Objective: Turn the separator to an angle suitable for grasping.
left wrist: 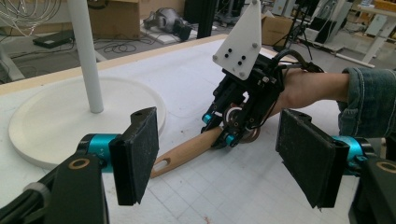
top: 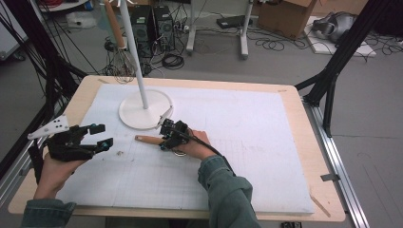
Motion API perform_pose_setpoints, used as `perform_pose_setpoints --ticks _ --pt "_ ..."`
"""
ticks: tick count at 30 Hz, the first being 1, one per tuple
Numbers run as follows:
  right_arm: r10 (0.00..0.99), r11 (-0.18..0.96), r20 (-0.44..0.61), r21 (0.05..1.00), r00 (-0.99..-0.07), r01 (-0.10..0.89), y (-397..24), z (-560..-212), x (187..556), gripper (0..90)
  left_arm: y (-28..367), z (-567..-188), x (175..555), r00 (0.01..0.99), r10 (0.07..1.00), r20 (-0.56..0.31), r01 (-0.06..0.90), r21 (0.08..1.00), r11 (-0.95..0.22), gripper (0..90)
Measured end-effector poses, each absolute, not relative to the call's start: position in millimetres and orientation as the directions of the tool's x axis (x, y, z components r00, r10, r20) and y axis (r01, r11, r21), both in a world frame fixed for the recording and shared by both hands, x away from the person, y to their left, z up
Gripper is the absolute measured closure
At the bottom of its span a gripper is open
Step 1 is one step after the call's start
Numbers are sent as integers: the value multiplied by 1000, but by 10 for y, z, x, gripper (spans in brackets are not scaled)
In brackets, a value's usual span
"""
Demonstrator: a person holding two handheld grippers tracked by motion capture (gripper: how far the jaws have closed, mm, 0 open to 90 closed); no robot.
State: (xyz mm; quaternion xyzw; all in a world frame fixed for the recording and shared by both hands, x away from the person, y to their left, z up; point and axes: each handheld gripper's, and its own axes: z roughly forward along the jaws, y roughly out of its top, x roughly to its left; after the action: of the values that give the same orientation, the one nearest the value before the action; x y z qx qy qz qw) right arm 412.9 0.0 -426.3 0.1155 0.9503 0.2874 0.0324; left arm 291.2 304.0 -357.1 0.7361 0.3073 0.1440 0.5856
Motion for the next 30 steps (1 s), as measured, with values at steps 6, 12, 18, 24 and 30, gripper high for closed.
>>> perform_pose_setpoints --ticks 6,12,18,24,30 --pt "259 789 51 565 -964 242 -34 -4262 4167 705 3051 -3590 2924 768 621 -154 287 951 -118 302" --pt "264 772 73 582 -962 256 -76 -4228 4184 706 3045 -3596 2927 768 621 -155 288 950 -119 302" --pt "268 740 94 618 -959 267 -137 -4145 4190 706 3012 -3604 2932 773 615 -157 289 950 -122 303" --pt "272 708 126 646 -954 287 -183 -4094 4188 706 2984 -3631 2946 773 613 -165 299 947 -122 305" --pt "262 682 149 671 -954 292 -203 -4065 4191 705 2966 -3662 2968 773 612 -166 305 944 -130 309"
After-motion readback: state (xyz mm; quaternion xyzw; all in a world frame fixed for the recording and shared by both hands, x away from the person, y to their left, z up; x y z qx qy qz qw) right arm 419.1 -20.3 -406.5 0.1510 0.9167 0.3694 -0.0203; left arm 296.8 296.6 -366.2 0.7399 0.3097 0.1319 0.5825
